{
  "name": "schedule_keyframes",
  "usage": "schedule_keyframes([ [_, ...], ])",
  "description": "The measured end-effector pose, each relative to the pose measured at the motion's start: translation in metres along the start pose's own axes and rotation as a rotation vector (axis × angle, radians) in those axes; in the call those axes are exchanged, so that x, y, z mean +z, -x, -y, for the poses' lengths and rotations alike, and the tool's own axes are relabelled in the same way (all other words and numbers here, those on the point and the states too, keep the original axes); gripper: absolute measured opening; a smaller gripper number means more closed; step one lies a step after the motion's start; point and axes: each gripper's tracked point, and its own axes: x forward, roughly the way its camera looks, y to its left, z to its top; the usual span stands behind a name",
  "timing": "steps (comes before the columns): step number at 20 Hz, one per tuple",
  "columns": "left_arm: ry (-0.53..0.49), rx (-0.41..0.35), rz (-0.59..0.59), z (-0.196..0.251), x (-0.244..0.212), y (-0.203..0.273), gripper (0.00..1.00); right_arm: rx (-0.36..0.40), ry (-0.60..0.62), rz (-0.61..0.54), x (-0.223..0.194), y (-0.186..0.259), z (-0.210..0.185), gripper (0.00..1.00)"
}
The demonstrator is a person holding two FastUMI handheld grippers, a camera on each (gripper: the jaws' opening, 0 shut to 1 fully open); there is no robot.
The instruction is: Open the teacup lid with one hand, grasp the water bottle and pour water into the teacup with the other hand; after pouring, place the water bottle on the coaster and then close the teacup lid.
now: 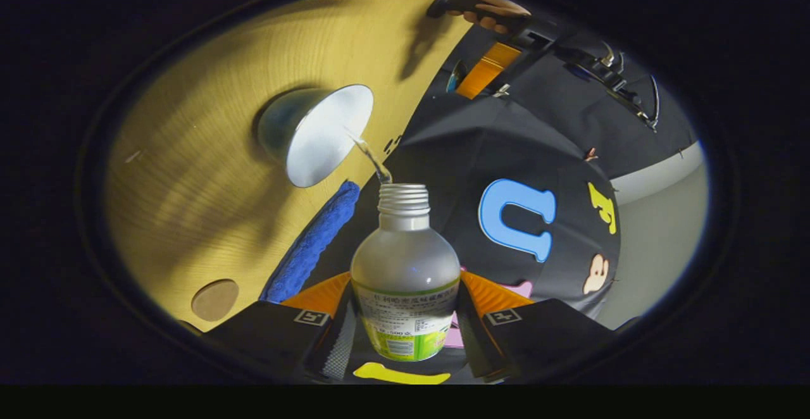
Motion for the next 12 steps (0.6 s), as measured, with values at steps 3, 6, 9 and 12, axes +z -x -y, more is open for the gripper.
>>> schedule_keyframes([
  [3,0.000,0.000,0.000,0.0003,0.0011,-0.0004,0.29,-0.002,0.011,0.001,-0.0004,-0.0005,-0.0001,0.74],
  [6,0.000,0.000,0.000,0.0000,0.0001,-0.0002,0.29,-0.016,0.031,0.008,0.0016,0.0005,0.0042,0.71],
  [9,0.000,0.000,0.000,0.0001,0.0006,0.0000,0.29,-0.019,0.047,0.014,0.0025,-0.0018,0.0033,0.77],
  [12,0.000,0.000,0.000,0.0003,0.0004,-0.0003,0.29,-0.030,0.063,0.018,0.0028,-0.0013,0.0057,0.72],
])
